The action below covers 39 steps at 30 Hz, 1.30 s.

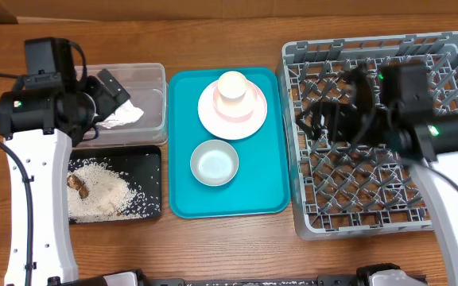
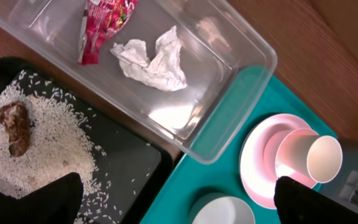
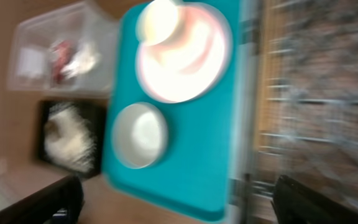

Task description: Sort waste into correct bins and load items into the dishwasher

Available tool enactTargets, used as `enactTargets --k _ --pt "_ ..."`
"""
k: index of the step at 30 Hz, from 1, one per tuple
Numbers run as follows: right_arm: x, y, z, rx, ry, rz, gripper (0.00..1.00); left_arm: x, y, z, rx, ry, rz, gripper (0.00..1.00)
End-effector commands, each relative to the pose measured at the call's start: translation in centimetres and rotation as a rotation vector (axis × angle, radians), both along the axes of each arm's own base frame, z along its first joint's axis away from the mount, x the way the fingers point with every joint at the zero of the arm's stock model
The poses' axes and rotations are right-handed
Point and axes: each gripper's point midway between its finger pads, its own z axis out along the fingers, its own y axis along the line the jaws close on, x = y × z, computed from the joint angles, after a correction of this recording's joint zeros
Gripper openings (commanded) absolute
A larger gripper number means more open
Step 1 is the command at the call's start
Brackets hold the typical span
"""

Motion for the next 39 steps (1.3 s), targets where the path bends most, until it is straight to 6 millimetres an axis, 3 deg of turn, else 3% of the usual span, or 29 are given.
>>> enactTargets --k 1,4,7,10,12,20,23,26,34,39 --pt "1.1 4.9 1.5 0.321 0.101 0.142 0.77 0.1 0.6 -0.4 -0.025 0.008 0.000 1.00" --pt "2.6 5.5 0.1 0.315 0.119 0.126 0.48 0.2 0.6 -0.4 -0.025 0.009 0.000 1.00" --pt "3.8 6.2 -1.5 0.208 0.104 0.054 0.38 0.2 0.6 -0.4 -0.025 0.010 0.000 1.00" --pt "4.2 7.1 -2.3 0.105 0.061 0.019 0.13 0.2 0.6 -0.4 -0.025 0.009 0.000 1.00" --pt "4.4 8.2 -3.0 0.010 0.029 -0.038 0.04 0.2 0.6 -0.4 -0.025 0.009 -0.001 1.00" --pt "3.2 10.8 -4.0 -0.192 -0.073 -0.168 0.04 0.2 0.6 -0.4 -0.025 0.009 0.000 1.00" --pt "1.7 13.4 -4.4 -0.199 -0.083 -0.104 0.04 0.2 0.6 -0.4 -0.025 0.010 0.000 1.00" --pt "-0.5 16.4 -6.1 -0.205 -0.041 -0.047 0.04 0.2 0.6 -0.4 -0.025 0.009 0.000 1.00" --pt "-3.0 20.1 -9.9 -0.264 0.000 0.061 0.04 0.2 0.6 -0.4 -0.025 0.010 0.000 1.00" --pt "-4.2 21.5 -13.0 -0.311 0.045 0.110 0.20 0.2 0.6 -0.4 -0.025 0.010 -0.001 1.00"
